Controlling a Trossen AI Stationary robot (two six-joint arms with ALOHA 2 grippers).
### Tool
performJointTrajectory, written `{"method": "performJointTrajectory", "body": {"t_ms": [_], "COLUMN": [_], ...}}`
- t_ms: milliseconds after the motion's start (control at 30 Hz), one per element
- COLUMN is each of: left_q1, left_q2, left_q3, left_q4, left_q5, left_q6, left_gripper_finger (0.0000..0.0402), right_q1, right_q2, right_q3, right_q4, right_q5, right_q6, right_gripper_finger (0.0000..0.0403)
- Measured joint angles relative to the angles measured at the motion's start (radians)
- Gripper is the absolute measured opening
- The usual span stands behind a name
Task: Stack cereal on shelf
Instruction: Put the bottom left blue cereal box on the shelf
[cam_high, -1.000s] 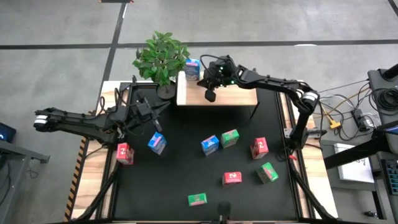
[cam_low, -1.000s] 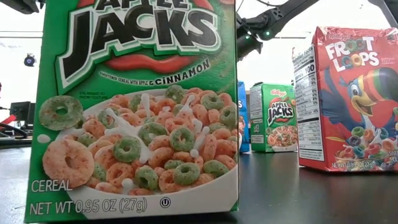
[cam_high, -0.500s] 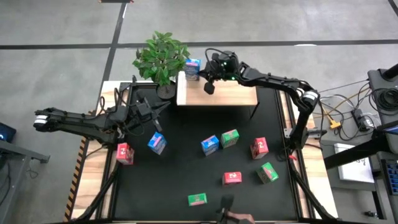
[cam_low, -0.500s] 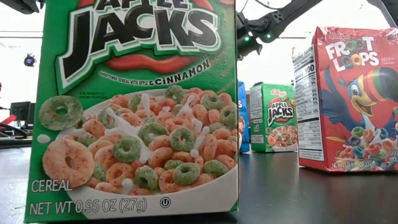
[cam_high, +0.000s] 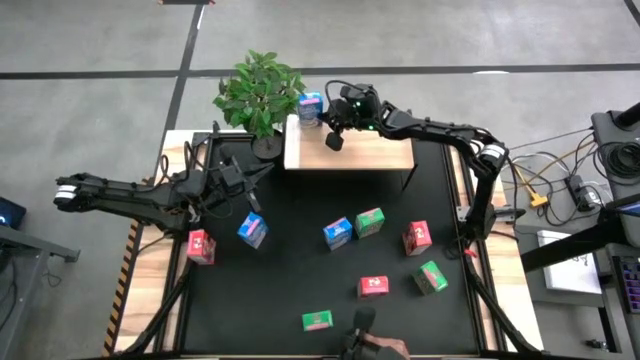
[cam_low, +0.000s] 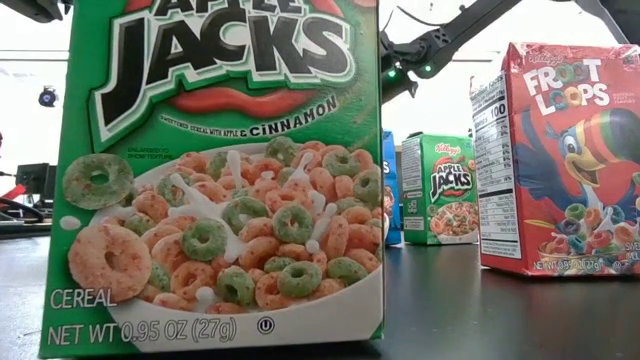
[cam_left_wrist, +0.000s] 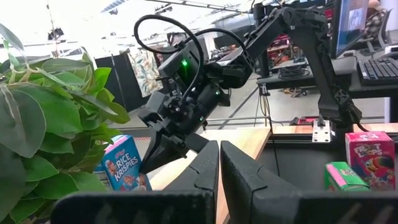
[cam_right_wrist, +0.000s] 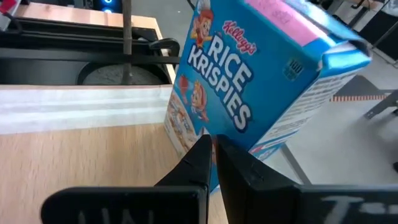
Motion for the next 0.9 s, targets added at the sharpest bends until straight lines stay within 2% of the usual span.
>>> {"method": "performJointTrajectory", "body": {"t_ms": [133,267,400,500,600,700,800,900], "left_q1": [0.0,-0.001,-0.003,-0.003,-0.004,-0.003,-0.003,-0.003], "left_q2": [0.0,0.0,0.0,0.0,0.0,0.0,-0.004,-0.006], "left_q3": [0.0,0.0,0.0,0.0,0.0,0.0,0.0,0.0], "left_q4": [0.0,0.0,-0.011,-0.011,-0.011,-0.011,-0.012,-0.02], "left_q5": [0.0,0.0,0.001,0.002,-0.003,-0.004,-0.004,-0.005], "left_q6": [0.0,-0.02,-0.061,-0.063,-0.05,-0.018,0.011,0.025], "left_gripper_finger": [0.0,0.0,0.0,0.0,0.0,0.0,0.0,0.0], "right_q1": [0.006,0.034,0.071,0.096,0.126,0.148,0.151,0.149], "right_q2": [-0.009,-0.069,-0.099,-0.064,-0.013,0.028,0.06,0.081], "right_q3": [0.0,0.005,-0.008,-0.017,-0.016,-0.001,0.017,0.041], "right_q4": [-0.028,-0.136,-0.125,-0.078,0.004,0.064,0.095,0.102], "right_q5": [-0.005,-0.032,-0.039,-0.035,0.006,0.104,0.179,0.21], "right_q6": [0.04,0.058,0.077,0.078,0.082,0.085,0.084,0.084], "right_gripper_finger": [0.0012,0.0012,0.0012,0.0012,0.0012,0.0012,0.0012,0.0012]}}
